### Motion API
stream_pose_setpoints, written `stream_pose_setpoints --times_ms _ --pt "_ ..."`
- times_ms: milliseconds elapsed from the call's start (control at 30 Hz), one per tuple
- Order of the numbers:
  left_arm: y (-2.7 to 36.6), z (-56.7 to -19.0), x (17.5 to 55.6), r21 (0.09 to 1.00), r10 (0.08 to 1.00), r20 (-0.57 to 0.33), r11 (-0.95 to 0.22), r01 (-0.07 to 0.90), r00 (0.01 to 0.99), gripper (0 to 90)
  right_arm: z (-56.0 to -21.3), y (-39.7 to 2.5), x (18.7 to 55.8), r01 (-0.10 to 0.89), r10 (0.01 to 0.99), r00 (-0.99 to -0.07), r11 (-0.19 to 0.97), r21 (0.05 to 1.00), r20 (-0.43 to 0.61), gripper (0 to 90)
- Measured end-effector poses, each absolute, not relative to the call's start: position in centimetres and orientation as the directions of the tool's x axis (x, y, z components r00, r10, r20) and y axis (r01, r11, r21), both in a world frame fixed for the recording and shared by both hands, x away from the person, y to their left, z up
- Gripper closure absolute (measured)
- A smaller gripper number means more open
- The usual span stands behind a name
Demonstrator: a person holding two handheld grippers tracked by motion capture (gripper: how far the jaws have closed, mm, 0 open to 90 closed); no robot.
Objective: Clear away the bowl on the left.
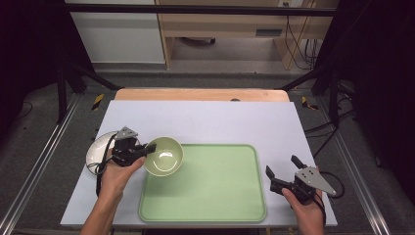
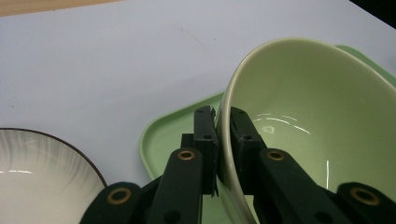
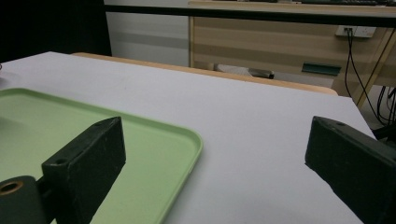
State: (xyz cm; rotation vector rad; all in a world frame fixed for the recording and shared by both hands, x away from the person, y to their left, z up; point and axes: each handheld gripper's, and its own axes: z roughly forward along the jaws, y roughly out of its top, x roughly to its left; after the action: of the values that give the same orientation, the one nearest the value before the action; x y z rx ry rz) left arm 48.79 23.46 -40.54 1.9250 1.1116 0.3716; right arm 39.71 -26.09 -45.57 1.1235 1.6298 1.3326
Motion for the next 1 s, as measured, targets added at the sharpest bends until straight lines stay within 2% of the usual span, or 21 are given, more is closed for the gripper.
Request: stream_pose_setpoints --times_ms 1000 --pt "19.0 -41.4 48.4 0.784 0.757 -0.177 -0.277 0.555 0.628 83.0 -45.6 -26.2 39.8 0.173 0.939 -0.344 0.078 0.982 -0.014 5.5"
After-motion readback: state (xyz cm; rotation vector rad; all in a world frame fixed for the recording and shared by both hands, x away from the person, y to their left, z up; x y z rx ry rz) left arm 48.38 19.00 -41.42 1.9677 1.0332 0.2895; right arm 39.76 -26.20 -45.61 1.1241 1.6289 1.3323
